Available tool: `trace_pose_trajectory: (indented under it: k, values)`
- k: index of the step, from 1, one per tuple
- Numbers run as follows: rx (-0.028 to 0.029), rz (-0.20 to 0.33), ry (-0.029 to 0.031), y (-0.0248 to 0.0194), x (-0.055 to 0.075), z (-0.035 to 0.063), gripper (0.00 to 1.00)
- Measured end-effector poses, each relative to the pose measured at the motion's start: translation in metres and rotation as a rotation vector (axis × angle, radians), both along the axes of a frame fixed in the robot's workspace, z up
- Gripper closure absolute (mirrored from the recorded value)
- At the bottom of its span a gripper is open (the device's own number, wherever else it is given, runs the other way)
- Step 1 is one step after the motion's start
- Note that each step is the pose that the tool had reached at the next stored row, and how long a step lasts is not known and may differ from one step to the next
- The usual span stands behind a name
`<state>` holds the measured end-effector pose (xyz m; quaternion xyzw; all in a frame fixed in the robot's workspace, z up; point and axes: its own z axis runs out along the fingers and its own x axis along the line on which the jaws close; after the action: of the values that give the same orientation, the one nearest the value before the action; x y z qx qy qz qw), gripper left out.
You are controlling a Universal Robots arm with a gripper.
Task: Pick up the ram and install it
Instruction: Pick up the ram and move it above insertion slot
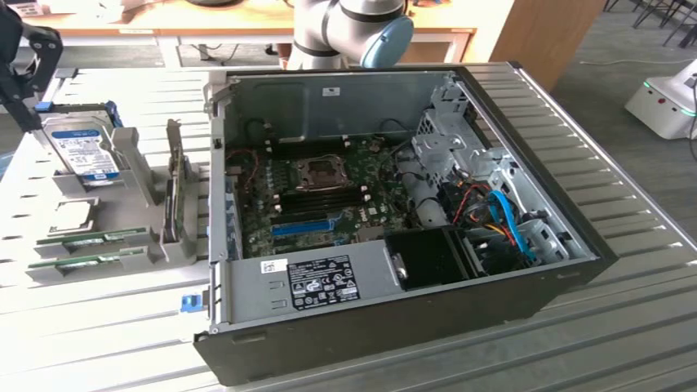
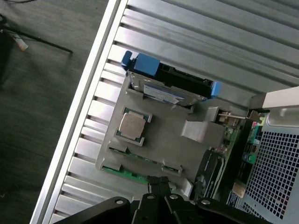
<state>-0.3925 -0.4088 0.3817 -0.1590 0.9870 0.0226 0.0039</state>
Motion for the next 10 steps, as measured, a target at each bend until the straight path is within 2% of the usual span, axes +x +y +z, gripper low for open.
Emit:
trace_pose_trajectory:
  k: [10]
  values:
    - [0.0000, 0.152, -0.0001, 0.0000, 0.0000, 0.0000, 0.89]
